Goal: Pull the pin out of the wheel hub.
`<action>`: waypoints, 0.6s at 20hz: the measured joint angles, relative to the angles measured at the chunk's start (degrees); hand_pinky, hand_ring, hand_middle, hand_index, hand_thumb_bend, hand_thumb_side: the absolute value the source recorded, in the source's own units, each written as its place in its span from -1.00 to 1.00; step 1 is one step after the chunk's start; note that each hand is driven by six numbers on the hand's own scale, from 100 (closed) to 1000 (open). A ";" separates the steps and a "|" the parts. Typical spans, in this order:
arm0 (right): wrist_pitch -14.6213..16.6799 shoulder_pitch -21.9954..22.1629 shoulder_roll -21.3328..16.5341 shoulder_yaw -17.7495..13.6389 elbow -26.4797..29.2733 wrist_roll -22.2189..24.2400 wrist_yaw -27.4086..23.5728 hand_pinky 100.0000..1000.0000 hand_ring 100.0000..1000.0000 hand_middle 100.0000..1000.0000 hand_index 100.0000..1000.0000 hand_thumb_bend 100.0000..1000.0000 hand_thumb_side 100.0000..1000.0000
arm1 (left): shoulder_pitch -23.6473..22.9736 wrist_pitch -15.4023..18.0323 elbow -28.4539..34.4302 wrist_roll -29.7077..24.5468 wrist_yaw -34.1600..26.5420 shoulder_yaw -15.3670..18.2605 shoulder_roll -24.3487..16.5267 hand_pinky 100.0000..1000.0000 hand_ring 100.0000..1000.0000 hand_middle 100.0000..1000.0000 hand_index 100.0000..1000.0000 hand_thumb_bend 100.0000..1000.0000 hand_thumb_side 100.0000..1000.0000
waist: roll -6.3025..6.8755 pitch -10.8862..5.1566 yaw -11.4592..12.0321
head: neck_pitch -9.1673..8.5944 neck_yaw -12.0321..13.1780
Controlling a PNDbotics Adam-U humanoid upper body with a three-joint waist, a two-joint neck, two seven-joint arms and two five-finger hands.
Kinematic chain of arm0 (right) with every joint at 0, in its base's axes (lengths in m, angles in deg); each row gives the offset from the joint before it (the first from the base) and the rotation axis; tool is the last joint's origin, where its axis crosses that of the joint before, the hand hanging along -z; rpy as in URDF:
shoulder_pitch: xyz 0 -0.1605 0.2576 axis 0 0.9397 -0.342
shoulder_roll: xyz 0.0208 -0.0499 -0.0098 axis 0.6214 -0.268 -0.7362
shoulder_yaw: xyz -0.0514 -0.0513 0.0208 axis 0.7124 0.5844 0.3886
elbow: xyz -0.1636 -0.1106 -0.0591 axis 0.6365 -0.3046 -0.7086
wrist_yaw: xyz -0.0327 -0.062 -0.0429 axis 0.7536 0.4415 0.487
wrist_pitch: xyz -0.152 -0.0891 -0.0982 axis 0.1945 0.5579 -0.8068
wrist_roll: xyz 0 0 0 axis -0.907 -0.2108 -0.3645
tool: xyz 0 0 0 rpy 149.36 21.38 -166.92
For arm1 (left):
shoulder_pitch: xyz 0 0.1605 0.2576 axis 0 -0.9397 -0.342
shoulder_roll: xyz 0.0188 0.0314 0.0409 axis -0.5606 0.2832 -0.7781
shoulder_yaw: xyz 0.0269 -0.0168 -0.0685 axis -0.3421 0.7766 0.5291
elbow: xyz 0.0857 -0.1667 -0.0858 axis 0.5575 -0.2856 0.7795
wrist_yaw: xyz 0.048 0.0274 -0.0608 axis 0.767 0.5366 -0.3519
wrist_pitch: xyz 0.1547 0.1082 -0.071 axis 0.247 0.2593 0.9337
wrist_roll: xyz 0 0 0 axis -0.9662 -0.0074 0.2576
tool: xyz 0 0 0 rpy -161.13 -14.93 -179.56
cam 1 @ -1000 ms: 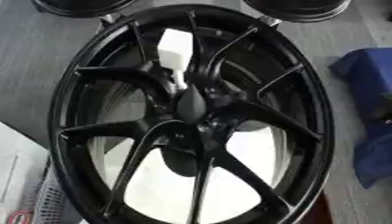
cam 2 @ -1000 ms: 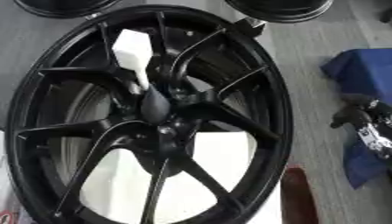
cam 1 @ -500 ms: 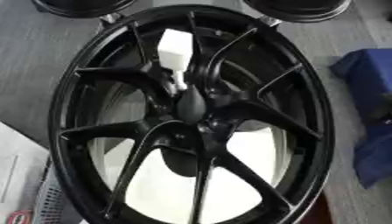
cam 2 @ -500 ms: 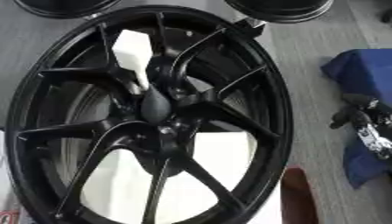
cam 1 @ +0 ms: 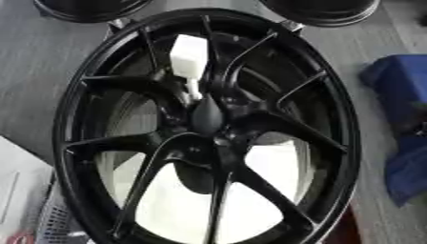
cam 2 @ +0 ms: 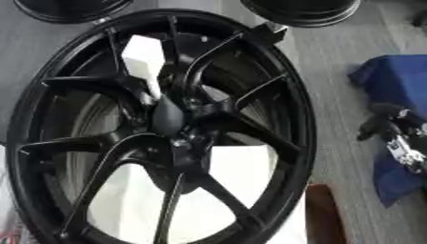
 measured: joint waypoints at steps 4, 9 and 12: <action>0.02 0.00 0.00 0.12 -0.01 -0.02 0.00 0.44 0.06 0.05 0.62 -1.00 0.19 | 0.26 -4.43 1.97 15.78 -22.49 1.02 0.92 0.59 0.49 0.27 0.55 -1.00 0.09 | -0.17 0.00 0.04 | -0.05 -0.01; 0.01 -0.18 0.00 0.28 -0.01 -0.01 -0.03 0.44 0.06 0.05 0.62 -1.00 0.18 | -0.29 -9.66 9.03 30.43 -46.78 0.14 2.92 0.58 0.46 0.23 0.53 -1.00 0.44 | -0.31 0.00 -0.02 | -0.52 0.05; 0.01 -0.33 0.00 0.30 0.00 -0.01 -0.39 0.44 0.06 0.05 0.62 -1.00 0.17 | -0.87 -12.43 14.42 34.73 -55.49 -1.12 4.90 0.58 0.47 0.26 0.55 -1.00 0.47 | -0.37 0.01 -0.14 | -0.54 0.10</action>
